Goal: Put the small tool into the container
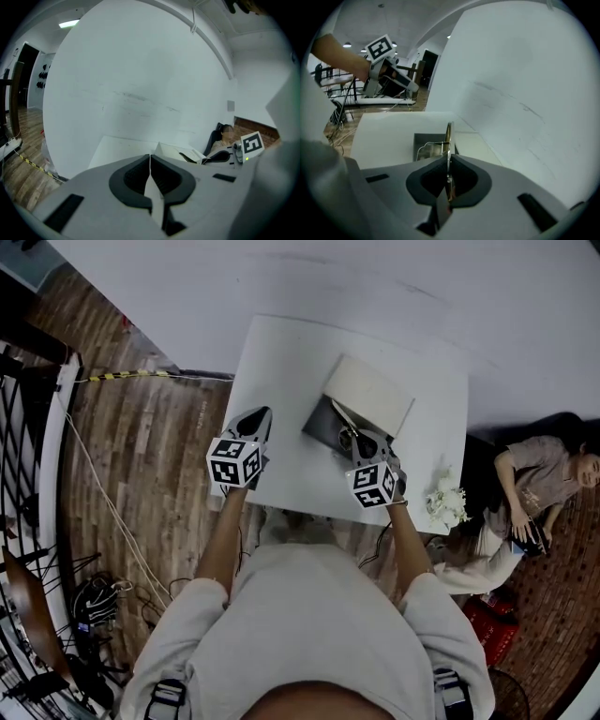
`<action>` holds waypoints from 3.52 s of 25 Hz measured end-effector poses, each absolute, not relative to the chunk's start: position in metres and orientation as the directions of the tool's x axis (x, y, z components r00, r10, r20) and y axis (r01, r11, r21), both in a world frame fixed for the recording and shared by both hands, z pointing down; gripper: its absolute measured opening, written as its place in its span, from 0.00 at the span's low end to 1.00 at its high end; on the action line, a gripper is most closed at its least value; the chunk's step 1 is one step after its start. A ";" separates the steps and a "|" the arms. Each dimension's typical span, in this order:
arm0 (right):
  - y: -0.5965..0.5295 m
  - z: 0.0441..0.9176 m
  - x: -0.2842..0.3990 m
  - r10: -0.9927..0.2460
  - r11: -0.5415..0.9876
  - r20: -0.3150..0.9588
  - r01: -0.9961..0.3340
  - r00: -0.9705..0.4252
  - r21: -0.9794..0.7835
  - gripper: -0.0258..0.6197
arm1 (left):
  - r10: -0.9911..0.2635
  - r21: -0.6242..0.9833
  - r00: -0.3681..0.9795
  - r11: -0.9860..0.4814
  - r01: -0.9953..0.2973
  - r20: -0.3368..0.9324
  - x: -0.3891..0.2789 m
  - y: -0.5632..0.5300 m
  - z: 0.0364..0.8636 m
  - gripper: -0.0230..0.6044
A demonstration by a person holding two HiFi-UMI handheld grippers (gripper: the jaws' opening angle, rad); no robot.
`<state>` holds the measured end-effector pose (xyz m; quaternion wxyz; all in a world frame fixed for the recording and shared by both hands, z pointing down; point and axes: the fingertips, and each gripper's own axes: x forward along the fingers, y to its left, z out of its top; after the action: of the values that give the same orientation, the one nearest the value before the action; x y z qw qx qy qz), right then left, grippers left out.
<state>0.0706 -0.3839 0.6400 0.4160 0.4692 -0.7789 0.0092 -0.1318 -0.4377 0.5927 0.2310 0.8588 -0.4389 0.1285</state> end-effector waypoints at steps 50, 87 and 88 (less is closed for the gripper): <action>-0.423 0.730 0.062 -0.672 0.715 0.740 -0.283 -0.025 0.640 0.05 | -0.721 0.274 0.520 -0.442 -0.854 0.457 -0.168 -0.431 0.603 0.06; -0.432 0.709 0.060 -0.549 0.811 0.826 -0.322 -0.131 0.488 0.44 | -0.718 0.269 0.515 -0.440 -0.857 0.468 -0.157 -0.432 0.607 0.06; -0.433 0.708 0.061 -0.542 0.813 0.830 -0.333 -0.134 0.478 0.47 | -0.716 0.270 0.517 -0.441 -0.856 0.469 -0.156 -0.431 0.608 0.06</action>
<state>0.0610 -0.4326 0.7080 0.5894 0.2924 -0.7478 -0.0888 -0.1560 -0.4313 0.6077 0.2422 0.8364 -0.4700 0.1441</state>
